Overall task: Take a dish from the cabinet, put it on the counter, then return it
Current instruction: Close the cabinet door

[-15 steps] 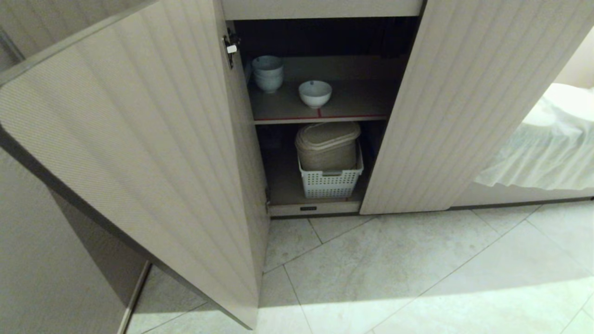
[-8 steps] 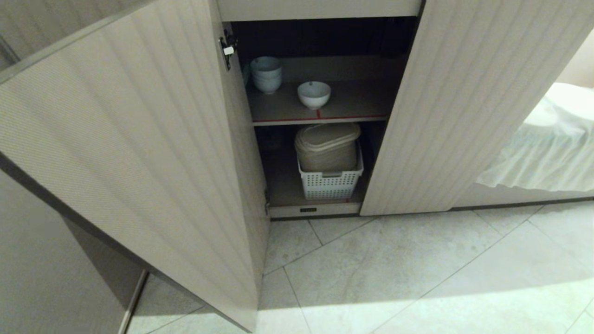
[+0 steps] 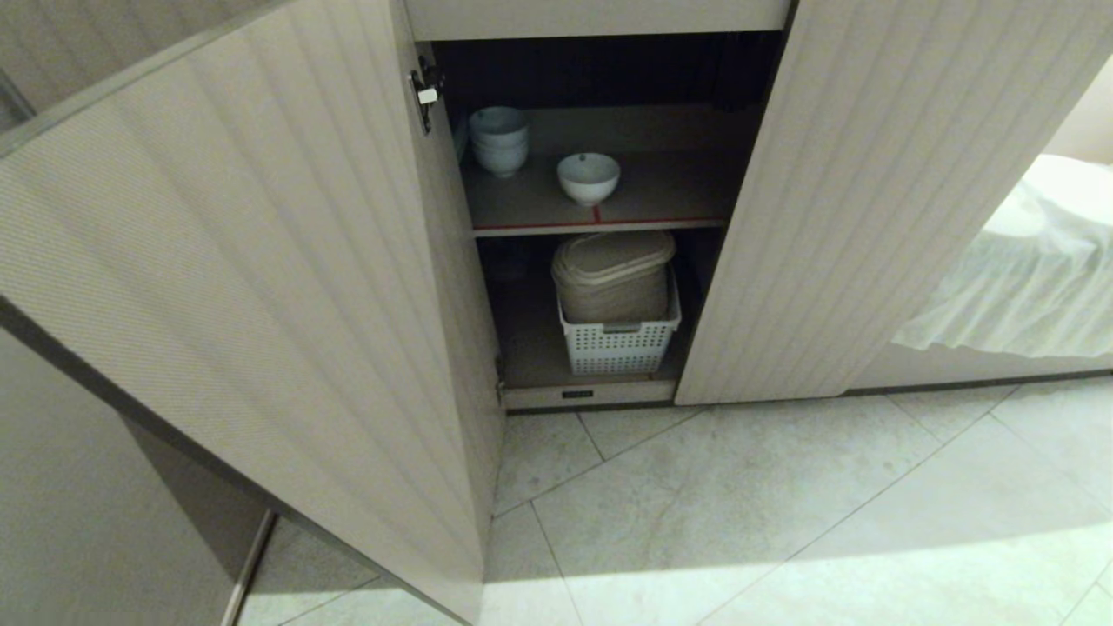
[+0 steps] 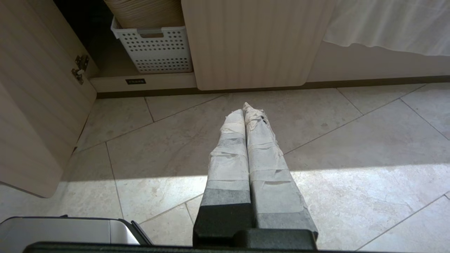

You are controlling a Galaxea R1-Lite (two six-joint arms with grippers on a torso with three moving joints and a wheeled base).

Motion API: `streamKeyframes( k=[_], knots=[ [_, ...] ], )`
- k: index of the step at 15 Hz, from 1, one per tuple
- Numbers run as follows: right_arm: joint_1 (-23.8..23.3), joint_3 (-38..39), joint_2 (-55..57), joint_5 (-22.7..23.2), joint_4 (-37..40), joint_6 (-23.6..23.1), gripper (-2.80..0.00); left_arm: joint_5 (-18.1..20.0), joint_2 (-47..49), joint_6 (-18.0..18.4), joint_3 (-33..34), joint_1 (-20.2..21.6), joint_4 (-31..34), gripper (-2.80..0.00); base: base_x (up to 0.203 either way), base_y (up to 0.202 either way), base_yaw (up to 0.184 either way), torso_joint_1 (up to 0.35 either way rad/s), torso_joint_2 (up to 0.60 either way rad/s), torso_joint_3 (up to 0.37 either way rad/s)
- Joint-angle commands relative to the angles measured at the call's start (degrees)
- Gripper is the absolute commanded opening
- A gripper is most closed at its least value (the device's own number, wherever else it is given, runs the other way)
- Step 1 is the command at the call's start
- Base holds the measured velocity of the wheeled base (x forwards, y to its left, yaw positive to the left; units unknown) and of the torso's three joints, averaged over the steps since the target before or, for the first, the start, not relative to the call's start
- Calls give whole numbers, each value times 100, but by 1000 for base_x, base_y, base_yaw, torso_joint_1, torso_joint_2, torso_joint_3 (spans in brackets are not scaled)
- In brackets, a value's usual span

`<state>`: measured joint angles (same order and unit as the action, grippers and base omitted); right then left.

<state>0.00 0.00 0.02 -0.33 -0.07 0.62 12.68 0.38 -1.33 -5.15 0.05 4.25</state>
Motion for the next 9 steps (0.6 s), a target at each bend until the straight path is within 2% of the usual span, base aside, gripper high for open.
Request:
streamKeyframes(
  k=[1, 5, 9],
  knots=[
    [1, 0, -2, -2, -1, -1, -280, 94, 394, -5, -180, 4, 32, -280, 0, 0, 0, 0, 0, 0],
    [9, 0, -2, -2, -1, -1, -280, 315, 1290, -36, -412, -24, -300, -280, 0, 0, 0, 0, 0, 0],
    [0, 0, -2, -2, -1, -1, -280, 527, 2458, -53, -441, -29, -1133, -280, 0, 0, 0, 0, 0, 0]
  ],
)
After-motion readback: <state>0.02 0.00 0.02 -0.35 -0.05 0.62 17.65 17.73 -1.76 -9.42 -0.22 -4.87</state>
